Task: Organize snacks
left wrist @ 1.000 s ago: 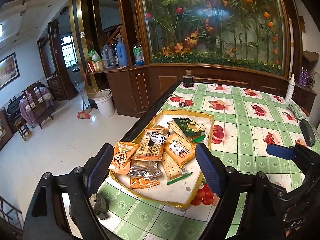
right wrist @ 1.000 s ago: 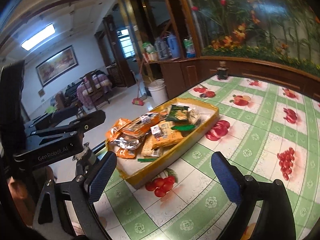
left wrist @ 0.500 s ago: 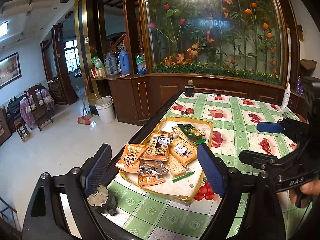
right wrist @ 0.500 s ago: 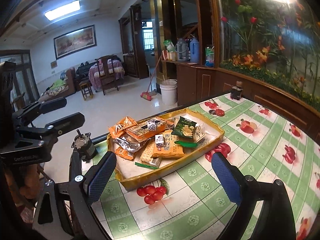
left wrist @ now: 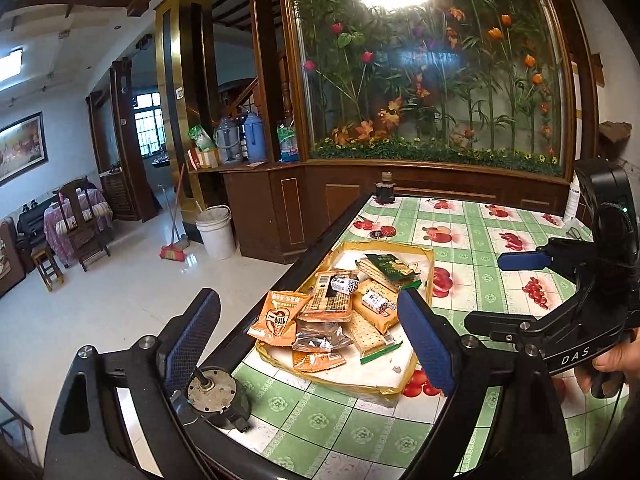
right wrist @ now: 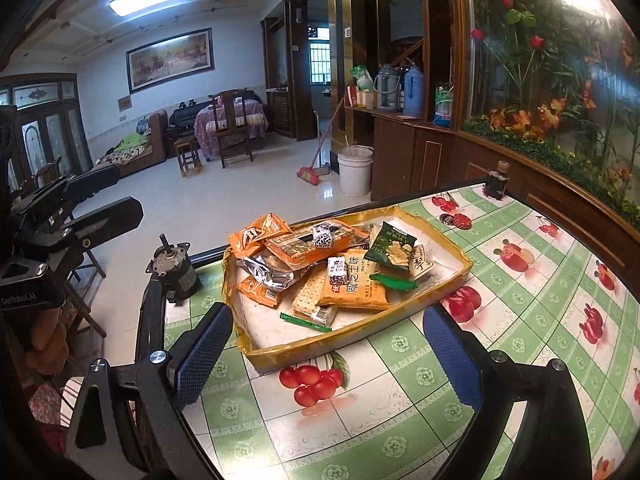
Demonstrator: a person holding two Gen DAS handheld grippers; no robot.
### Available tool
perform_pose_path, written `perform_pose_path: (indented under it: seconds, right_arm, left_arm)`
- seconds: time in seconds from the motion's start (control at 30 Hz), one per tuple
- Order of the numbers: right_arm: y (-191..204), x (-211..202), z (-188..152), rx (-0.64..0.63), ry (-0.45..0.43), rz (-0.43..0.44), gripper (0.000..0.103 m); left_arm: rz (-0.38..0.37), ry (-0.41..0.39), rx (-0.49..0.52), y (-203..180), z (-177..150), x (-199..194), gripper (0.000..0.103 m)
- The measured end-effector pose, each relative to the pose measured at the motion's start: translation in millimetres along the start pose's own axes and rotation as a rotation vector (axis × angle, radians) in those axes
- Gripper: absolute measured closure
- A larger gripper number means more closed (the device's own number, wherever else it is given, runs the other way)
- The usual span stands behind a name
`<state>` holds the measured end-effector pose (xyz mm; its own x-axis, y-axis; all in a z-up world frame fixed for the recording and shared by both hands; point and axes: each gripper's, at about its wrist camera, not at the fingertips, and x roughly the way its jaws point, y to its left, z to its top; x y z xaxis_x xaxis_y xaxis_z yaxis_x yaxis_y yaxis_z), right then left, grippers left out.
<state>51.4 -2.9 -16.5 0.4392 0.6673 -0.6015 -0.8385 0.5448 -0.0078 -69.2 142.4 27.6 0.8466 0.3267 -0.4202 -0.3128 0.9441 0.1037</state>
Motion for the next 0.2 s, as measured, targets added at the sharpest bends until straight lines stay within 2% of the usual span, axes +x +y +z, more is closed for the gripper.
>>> perform_pose_path:
  seconds: [0.2]
  right_arm:
    - [1.3,3.0,1.3,-0.010,0.007,0.007,0.006]
  left_arm:
    - [-0.004,0.018,-0.018,2.6,-1.3,0.9,0.012]
